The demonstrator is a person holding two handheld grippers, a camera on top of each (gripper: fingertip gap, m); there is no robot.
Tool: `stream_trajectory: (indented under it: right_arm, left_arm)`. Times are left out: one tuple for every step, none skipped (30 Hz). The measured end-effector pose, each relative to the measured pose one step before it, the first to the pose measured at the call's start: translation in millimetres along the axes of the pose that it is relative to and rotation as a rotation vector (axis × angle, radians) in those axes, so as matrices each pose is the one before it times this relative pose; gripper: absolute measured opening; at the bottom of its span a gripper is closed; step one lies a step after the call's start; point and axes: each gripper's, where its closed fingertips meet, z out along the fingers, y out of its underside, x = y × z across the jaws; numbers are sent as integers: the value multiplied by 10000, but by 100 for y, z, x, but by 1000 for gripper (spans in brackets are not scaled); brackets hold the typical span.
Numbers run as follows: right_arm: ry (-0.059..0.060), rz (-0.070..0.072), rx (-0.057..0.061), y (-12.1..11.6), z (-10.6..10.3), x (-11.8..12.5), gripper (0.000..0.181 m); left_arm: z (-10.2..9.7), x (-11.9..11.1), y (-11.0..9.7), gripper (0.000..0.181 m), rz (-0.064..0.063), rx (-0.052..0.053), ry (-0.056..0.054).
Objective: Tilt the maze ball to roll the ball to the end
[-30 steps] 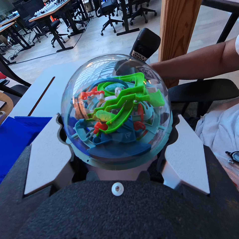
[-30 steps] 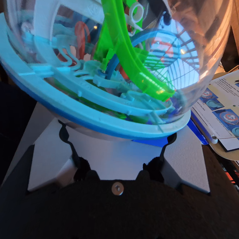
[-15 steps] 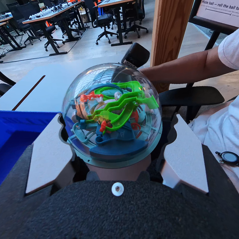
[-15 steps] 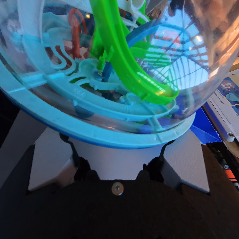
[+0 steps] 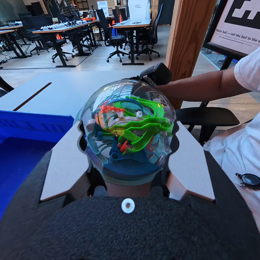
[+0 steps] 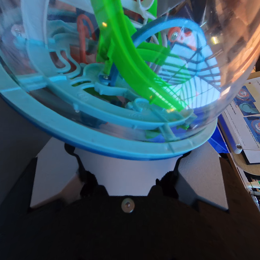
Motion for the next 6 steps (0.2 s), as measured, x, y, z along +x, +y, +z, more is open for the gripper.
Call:
stream_trajectory:
  right_arm:
    - [3, -12, -6, -9, 28, 13, 154]
    - [9, -14, -18, -6, 21, 24, 154]
    - [-1, 2, -17, 26, 24, 17, 154]
    - [-10, 2, -7, 24, 12, 7, 154]
    - [-1, -7, 4, 4, 5, 14, 154]
    - [-3, -5, 7, 7, 10, 4, 154]
  left_arm:
    - [-83, -107, -39, 123, -43, 83, 25]
    - [-53, -80, -9, 121, -47, 67, 30]
    - [-23, -78, 33, 119, -29, 49, 12]
    - [-17, -78, 54, 118, -32, 38, 6]
    - [-8, -58, 40, 118, -33, 30, 4]
    - [4, -73, 43, 118, -37, 9, -7]
